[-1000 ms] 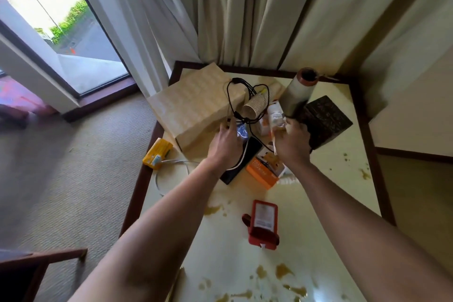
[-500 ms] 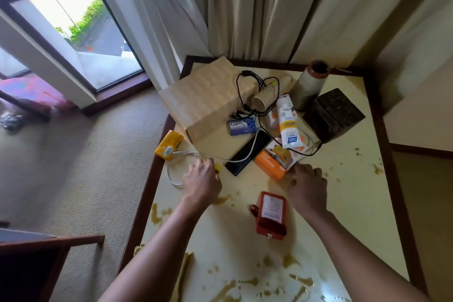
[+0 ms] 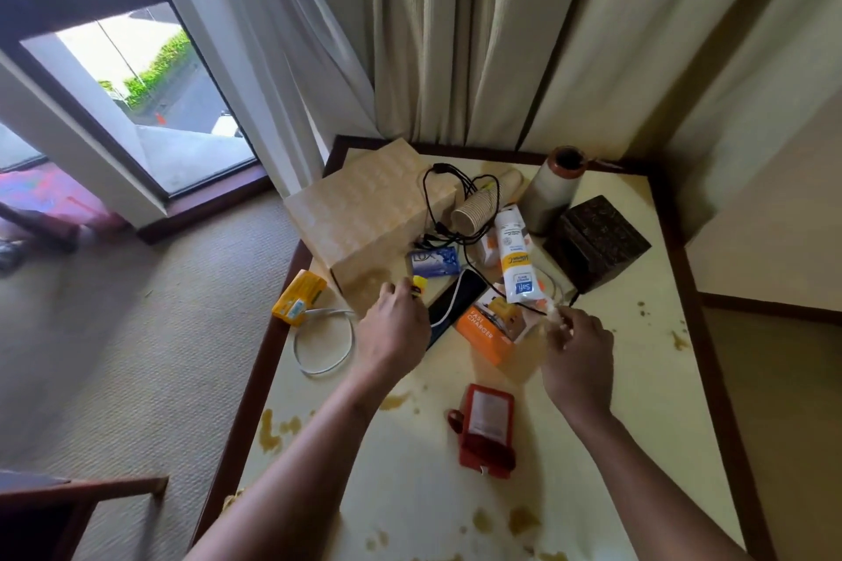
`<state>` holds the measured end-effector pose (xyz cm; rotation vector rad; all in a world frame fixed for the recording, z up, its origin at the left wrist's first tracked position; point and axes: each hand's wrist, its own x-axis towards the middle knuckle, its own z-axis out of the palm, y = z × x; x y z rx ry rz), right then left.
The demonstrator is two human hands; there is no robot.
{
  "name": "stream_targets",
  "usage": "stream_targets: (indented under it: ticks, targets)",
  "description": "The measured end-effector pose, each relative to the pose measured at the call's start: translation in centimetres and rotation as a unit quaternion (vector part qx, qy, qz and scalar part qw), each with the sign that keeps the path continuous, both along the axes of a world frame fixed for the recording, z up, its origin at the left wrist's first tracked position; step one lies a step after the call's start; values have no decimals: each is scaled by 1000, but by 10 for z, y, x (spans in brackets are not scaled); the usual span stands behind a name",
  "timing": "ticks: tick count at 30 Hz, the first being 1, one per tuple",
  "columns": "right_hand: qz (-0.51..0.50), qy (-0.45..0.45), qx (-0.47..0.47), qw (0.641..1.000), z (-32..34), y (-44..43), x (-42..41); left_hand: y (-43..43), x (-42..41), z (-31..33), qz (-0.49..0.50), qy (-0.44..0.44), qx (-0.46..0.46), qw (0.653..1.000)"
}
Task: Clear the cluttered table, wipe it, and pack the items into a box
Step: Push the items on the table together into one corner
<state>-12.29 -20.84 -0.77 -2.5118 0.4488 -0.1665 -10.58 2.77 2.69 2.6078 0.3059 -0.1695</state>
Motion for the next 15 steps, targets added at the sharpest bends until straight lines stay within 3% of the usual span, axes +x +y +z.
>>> stream_targets:
  ticks: [4, 10, 15]
  targets:
    - [-12, -43, 98, 994, 23, 5, 60, -23, 51, 12, -47, -28, -25, 998]
    - [6, -28, 50, 998, 24, 4, 127, -62, 101, 10, -135, -20, -48, 989]
    - [45, -6, 43, 998, 20, 3, 137, -75, 107, -2, -111, -30, -66, 991]
